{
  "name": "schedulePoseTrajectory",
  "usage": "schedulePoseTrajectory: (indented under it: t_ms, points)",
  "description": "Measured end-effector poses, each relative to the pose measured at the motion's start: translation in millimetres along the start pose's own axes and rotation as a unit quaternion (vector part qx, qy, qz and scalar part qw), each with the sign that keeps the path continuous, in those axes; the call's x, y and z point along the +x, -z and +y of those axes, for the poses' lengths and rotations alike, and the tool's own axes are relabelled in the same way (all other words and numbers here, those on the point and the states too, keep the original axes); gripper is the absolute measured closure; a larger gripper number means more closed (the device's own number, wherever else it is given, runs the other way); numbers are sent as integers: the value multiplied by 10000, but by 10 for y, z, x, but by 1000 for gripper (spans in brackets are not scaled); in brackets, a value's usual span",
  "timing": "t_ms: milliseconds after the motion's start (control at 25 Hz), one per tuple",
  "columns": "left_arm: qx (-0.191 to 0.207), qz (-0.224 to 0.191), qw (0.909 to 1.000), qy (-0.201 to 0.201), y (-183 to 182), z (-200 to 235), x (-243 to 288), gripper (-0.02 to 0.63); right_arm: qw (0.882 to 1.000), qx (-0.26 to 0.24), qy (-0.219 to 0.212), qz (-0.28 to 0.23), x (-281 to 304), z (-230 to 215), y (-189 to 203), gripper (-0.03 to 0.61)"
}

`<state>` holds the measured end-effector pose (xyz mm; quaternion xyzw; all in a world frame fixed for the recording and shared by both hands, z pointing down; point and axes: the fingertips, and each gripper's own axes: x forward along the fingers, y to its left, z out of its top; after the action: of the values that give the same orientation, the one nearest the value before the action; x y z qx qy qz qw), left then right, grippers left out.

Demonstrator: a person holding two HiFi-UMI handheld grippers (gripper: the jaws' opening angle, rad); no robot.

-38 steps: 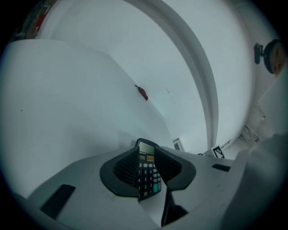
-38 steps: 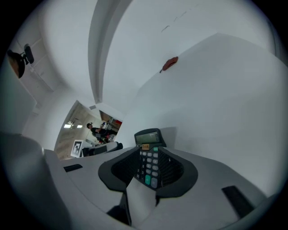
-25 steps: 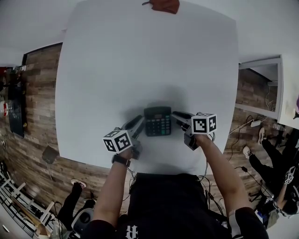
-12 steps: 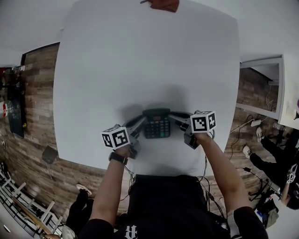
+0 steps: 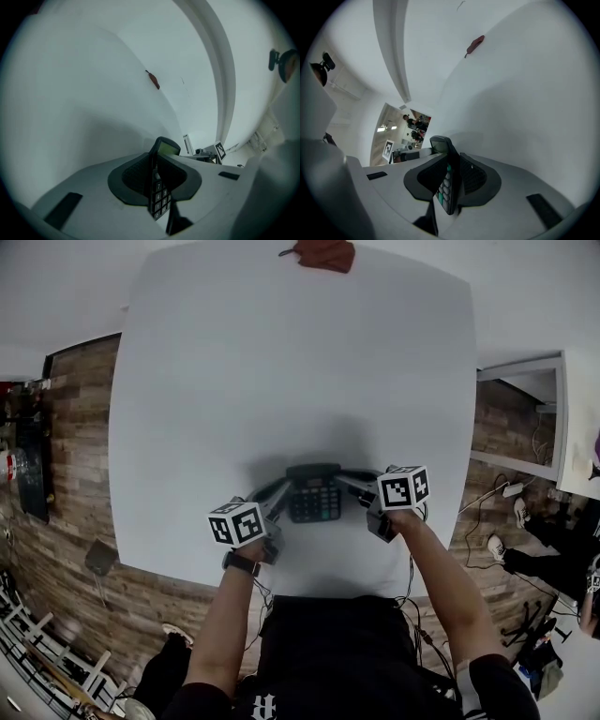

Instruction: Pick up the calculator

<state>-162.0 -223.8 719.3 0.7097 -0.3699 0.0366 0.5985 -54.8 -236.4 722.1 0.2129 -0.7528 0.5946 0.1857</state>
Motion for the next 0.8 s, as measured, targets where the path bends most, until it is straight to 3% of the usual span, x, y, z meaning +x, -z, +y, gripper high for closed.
schedulePoseTrajectory:
  t_ms: [320,800]
  points:
    - [-77,-250,9996,53,-86,-267,-213,557,9998,-91,-23,-158,-152,296,-96,494]
    - [245,-755,9966,215,-363,-973,-719,557,9971,-514,-198,-526,-582,1050,-263,495]
